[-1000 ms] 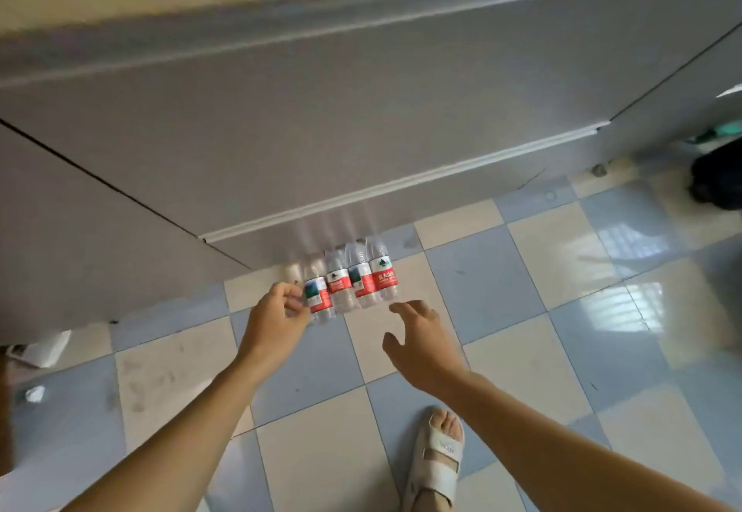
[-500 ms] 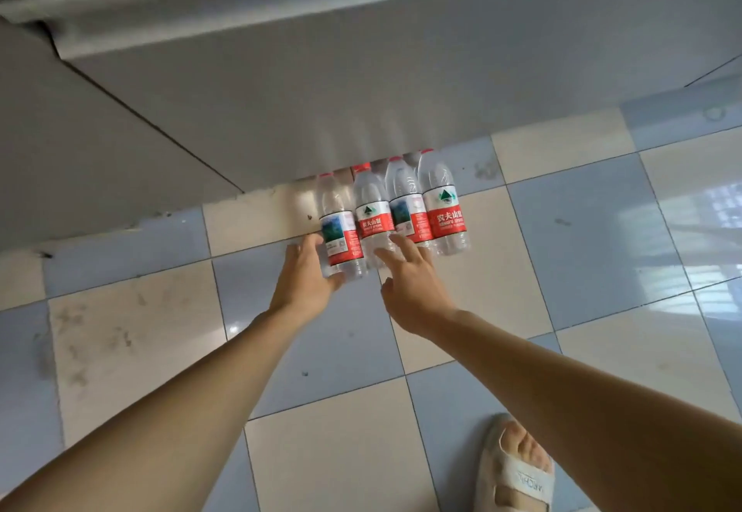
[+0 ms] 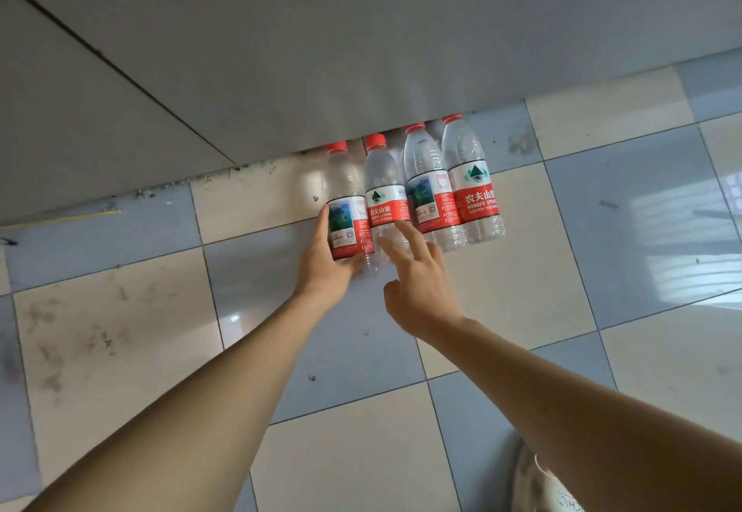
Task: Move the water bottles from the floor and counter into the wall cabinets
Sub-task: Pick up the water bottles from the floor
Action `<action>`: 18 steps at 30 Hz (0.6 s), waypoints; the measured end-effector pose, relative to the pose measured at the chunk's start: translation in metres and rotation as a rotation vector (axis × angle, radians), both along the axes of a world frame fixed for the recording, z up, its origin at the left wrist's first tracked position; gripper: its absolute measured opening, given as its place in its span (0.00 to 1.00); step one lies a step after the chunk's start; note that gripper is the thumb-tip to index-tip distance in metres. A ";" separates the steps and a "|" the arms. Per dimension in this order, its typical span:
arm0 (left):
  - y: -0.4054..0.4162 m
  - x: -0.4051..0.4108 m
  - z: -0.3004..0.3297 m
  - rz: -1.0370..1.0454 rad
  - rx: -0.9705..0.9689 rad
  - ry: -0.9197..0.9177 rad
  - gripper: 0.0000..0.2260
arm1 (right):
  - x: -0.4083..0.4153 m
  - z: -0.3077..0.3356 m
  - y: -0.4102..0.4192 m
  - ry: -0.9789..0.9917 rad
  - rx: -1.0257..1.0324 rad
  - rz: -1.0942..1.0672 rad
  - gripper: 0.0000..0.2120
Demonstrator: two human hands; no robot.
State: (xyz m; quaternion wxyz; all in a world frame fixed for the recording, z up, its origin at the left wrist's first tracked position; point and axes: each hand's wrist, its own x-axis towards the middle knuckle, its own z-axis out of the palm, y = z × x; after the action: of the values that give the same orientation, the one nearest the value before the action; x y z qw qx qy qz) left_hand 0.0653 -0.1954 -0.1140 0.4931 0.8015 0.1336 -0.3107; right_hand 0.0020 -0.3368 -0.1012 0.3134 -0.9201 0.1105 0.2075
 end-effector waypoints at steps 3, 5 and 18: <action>0.017 -0.011 0.002 0.002 -0.031 0.064 0.43 | -0.009 0.005 0.000 -0.053 -0.017 0.150 0.35; 0.027 -0.025 0.002 -0.028 -0.012 0.103 0.42 | -0.021 0.006 0.002 -0.040 -0.010 0.241 0.35; 0.052 -0.013 -0.005 -0.002 0.104 0.057 0.36 | 0.035 -0.002 0.007 -0.018 0.072 -0.003 0.31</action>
State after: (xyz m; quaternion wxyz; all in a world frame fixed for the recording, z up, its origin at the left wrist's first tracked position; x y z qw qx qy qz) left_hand 0.0526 -0.1432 -0.1194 0.4466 0.8170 0.1625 -0.3265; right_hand 0.0365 -0.3300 -0.1031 0.3477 -0.9098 0.1017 0.2026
